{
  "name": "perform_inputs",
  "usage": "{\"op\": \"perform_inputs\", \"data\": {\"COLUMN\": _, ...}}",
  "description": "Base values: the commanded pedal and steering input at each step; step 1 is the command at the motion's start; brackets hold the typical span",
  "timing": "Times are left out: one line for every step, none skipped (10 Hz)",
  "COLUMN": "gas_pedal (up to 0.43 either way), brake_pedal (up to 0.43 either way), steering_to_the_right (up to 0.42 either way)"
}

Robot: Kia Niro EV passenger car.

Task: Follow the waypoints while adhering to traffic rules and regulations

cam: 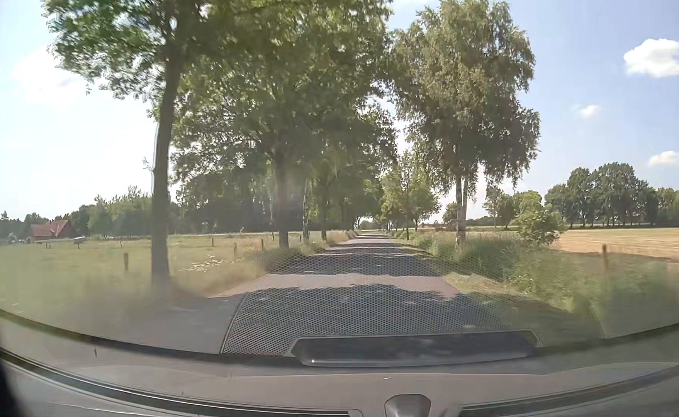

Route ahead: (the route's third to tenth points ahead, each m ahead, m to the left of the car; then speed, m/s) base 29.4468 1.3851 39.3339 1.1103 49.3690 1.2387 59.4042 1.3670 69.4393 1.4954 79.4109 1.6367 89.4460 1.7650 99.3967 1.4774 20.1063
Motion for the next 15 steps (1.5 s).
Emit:
{"op": "perform_inputs", "data": {"gas_pedal": 0.220, "brake_pedal": 0.006, "steering_to_the_right": 0.004}}
{"op": "perform_inputs", "data": {"gas_pedal": 0.220, "brake_pedal": 0.006, "steering_to_the_right": 0.005}}
{"op": "perform_inputs", "data": {"gas_pedal": 0.220, "brake_pedal": 0.006, "steering_to_the_right": 0.004}}
{"op": "perform_inputs", "data": {"gas_pedal": 0.220, "brake_pedal": 0.006, "steering_to_the_right": 0.005}}
{"op": "perform_inputs", "data": {"gas_pedal": 0.220, "brake_pedal": 0.006, "steering_to_the_right": 0.004}}
{"op": "perform_inputs", "data": {"gas_pedal": 0.220, "brake_pedal": 0.006, "steering_to_the_right": 0.004}}
{"op": "perform_inputs", "data": {"gas_pedal": 0.220, "brake_pedal": 0.006, "steering_to_the_right": 0.004}}
{"op": "perform_inputs", "data": {"gas_pedal": 0.220, "brake_pedal": 0.006, "steering_to_the_right": 0.004}}
{"op": "perform_inputs", "data": {"gas_pedal": 0.220, "brake_pedal": 0.006, "steering_to_the_right": 0.005}}
{"op": "perform_inputs", "data": {"gas_pedal": 0.220, "brake_pedal": 0.006, "steering_to_the_right": 0.004}}
{"op": "perform_inputs", "data": {"gas_pedal": 0.220, "brake_pedal": 0.006, "steering_to_the_right": 0.004}}
{"op": "perform_inputs", "data": {"gas_pedal": 0.220, "brake_pedal": 0.006, "steering_to_the_right": 0.005}}
{"op": "perform_inputs", "data": {"gas_pedal": 0.220, "brake_pedal": 0.006, "steering_to_the_right": 0.004}}
{"op": "perform_inputs", "data": {"gas_pedal": 0.220, "brake_pedal": 0.006, "steering_to_the_right": 0.004}}
{"op": "perform_inputs", "data": {"gas_pedal": 0.220, "brake_pedal": 0.006, "steering_to_the_right": 0.004}}
